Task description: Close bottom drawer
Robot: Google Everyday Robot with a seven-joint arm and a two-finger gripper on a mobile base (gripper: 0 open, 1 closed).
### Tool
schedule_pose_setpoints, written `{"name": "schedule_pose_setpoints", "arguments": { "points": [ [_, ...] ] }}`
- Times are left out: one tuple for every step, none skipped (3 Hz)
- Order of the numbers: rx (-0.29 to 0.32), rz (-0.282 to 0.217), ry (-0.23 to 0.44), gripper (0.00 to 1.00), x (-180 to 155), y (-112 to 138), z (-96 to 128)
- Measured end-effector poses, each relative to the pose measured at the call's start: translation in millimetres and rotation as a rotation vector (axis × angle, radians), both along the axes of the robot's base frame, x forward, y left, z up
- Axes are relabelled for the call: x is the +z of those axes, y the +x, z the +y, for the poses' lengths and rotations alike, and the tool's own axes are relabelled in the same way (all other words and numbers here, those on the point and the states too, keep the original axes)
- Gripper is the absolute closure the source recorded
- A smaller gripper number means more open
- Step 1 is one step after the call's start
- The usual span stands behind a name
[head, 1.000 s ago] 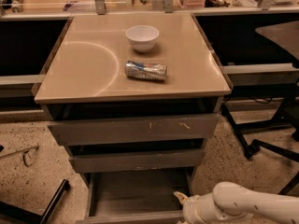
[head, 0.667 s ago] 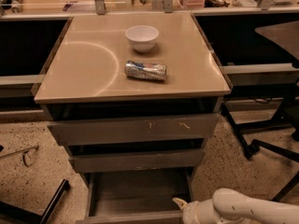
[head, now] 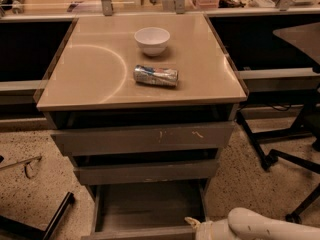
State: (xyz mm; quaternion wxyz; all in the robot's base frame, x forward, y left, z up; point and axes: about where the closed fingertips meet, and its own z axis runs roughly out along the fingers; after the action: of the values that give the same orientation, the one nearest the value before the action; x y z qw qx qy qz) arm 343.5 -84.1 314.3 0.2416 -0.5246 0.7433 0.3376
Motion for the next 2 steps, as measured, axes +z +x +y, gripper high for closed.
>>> {"name": "schedule_pose_setpoints", "arguments": {
  "points": [
    [-0.009,0.021,-0.011,0.00,-20.5,-5.2,4.1],
    [-0.021,0.054,0.012,0.00,-53.3,-14.3,4.0]
  ]
}}
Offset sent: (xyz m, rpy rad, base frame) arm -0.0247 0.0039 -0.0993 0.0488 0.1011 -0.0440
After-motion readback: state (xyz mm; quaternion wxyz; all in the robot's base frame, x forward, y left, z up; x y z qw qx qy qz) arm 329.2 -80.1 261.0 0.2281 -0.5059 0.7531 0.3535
